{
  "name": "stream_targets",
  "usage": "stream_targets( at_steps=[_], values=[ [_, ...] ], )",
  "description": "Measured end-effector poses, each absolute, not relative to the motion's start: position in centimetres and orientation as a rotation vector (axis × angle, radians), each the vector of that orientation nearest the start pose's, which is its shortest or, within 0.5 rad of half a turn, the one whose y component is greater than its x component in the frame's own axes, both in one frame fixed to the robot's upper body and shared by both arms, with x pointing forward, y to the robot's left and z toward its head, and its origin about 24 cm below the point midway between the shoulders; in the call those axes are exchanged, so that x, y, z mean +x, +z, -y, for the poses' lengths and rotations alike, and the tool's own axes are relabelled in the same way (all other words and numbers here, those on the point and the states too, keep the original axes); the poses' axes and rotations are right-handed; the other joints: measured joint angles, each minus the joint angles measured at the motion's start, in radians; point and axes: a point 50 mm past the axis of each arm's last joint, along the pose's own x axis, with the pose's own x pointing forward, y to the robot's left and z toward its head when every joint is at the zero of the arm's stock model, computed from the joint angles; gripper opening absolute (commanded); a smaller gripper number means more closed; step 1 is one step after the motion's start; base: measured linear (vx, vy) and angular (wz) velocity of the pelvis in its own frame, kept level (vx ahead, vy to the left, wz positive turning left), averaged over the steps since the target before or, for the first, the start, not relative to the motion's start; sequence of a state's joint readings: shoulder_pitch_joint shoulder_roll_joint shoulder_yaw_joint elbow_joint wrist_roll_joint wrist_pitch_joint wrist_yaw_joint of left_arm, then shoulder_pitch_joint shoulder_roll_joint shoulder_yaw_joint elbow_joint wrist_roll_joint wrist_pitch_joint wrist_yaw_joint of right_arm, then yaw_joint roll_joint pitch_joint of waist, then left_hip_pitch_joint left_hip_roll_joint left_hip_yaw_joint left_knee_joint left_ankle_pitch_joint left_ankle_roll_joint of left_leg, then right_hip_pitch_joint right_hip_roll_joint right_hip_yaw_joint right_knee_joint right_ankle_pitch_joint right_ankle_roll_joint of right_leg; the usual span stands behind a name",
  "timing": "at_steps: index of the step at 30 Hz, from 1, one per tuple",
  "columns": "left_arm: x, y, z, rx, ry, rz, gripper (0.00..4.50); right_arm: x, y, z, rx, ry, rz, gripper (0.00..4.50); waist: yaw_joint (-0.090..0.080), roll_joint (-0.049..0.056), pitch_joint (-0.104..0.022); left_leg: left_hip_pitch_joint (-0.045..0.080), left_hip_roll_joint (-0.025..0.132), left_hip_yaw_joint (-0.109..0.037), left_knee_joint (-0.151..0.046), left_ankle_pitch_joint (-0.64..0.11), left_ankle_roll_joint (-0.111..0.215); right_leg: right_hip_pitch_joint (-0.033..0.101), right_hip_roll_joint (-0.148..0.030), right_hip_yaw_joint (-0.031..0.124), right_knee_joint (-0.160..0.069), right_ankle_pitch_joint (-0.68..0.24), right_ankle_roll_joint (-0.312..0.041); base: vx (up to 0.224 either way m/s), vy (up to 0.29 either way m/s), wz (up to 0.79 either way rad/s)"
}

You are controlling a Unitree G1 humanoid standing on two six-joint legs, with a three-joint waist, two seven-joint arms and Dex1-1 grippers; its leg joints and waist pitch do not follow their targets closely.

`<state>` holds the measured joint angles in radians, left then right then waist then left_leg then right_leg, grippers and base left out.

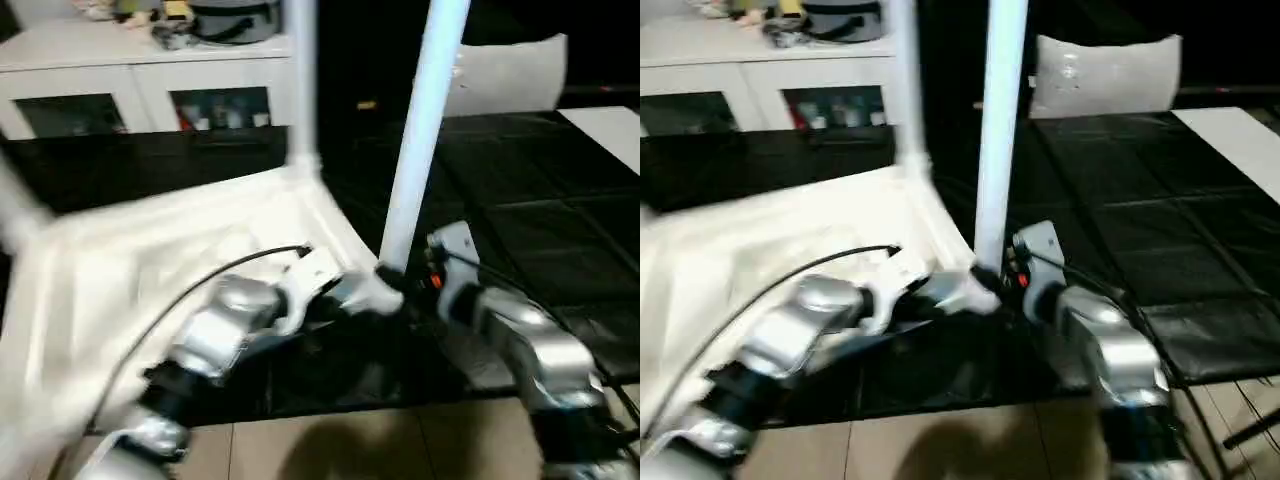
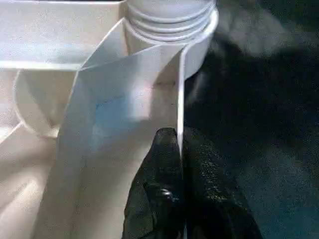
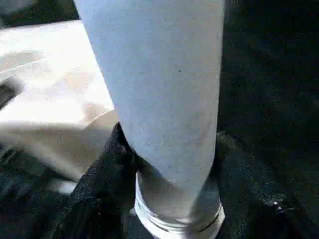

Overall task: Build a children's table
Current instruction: Rotate leg to tighten

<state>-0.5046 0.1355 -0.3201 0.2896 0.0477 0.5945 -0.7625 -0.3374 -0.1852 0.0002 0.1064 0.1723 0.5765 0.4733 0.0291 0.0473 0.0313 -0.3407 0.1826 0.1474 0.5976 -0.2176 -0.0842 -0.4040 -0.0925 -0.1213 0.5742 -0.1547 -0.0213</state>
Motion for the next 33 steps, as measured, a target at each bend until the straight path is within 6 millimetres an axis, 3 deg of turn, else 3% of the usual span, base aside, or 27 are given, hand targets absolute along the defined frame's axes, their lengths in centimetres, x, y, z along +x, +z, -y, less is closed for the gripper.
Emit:
stream_targets(
  at_steps=[1, 2, 3, 7, 13, 14, 23, 28, 33],
  values=[
    [30.4, 4.6, -5.7, 0.221, -0.968, -0.531, 0.0, 30.8, 5.9, 13.9, 0.048, 0.485, -0.347, 1.98, 0.001, -0.001, 0.0, -0.001, 0.0, -0.001, 0.0, 0.0, 0.0, 0.0, 0.0, -0.001, 0.0, 0.0, 0.0, 0.0, 0.0, 0.0],
    [30.5, 4.6, -5.2, 0.207, -0.944, -0.527, 0.0, 31.0, 5.9, 13.9, 0.053, 0.454, -0.333, 2.52, 0.004, -0.001, 0.0, -0.002, 0.0, 0.0, -0.001, 0.0, 0.0, 0.0, 0.0, -0.001, 0.0, 0.0, 0.0, 0.0, 0.0, 0.0],
    [30.5, 4.6, -5.0, 0.199, -0.935, -0.524, 0.0, 31.1, 5.8, 13.9, 0.056, 0.438, -0.324, 2.65, 0.007, -0.001, 0.0, -0.003, 0.0, 0.0, -0.001, 0.0, 0.0, 0.0, 0.0, -0.002, 0.0, 0.0, 0.0, 0.0, 0.0, 0.0],
    [30.6, 4.8, -4.9, 0.204, -0.925, -0.513, 0.0, 31.1, 5.9, 13.5, 0.113, 0.426, -0.299, 2.72, 0.015, 0.0, 0.0, -0.007, 0.0, -0.003, -0.005, 0.0, 0.0, -0.003, 0.001, -0.003, 0.0, 0.0, 0.0, 0.0, 0.0, 0.0],
    [30.5, 4.9, -5.4, 0.26, -0.959, -0.495, 0.0, 30.8, 6.1, 13.7, 0.083, 0.493, -0.294, 3.28, 0.025, 0.0, 0.0, -0.009, 0.001, -0.003, -0.006, 0.002, 0.005, -0.005, 0.001, -0.003, 0.001, 0.0, 0.0, 0.0, 0.0, 0.0],
    [30.6, 4.9, -5.8, 0.275, -0.965, -0.494, 0.0, 30.7, 6.1, 14.2, 0.059, 0.509, -0.295, 3.52, 0.028, 0.0, 0.0, -0.009, 0.001, -0.002, -0.006, 0.002, 0.004, -0.005, 0.001, -0.002, 0.001, 0.0, 0.0, 0.0, 0.0, 0.0],
    [29.9, 4.9, -9.0, 0.426, -1.186, -0.461, 0.0, 28.3, 5.7, 17.3, -0.135, 0.859, -0.366, 4.12, 0.045, 0.0, 0.001, -0.008, 0.0, -0.003, -0.006, 0.0, 0.001, -0.005, 0.001, -0.002, 0.001, 0.0, 0.0, 0.0, 0.0, 0.0],
    [29.1, 5.1, -9.7, 0.479, -1.363, -0.448, 0.0, 28.0, 6.9, 18.1, -0.178, 1.015, -0.338, 3.96, 0.072, -0.002, 0.001, -0.009, 0.0, -0.002, -0.005, 0.0, 0.002, -0.005, 0.0, -0.001, 0.002, 0.0, 0.0, 0.0, 0.0, 0.0],
    [28.5, 5.2, -10.8, 0.516, -1.496, -0.47, 0.0, 27.1, 7.2, 18.2, -0.199, 1.207, -0.348, 3.6, 0.081, -0.003, 0.002, -0.008, 0.001, -0.001, -0.005, 0.002, 0.007, -0.005, 0.0, -0.001, 0.003, -0.001, 0.0, 0.0, 0.0, 0.0]
  ],
)
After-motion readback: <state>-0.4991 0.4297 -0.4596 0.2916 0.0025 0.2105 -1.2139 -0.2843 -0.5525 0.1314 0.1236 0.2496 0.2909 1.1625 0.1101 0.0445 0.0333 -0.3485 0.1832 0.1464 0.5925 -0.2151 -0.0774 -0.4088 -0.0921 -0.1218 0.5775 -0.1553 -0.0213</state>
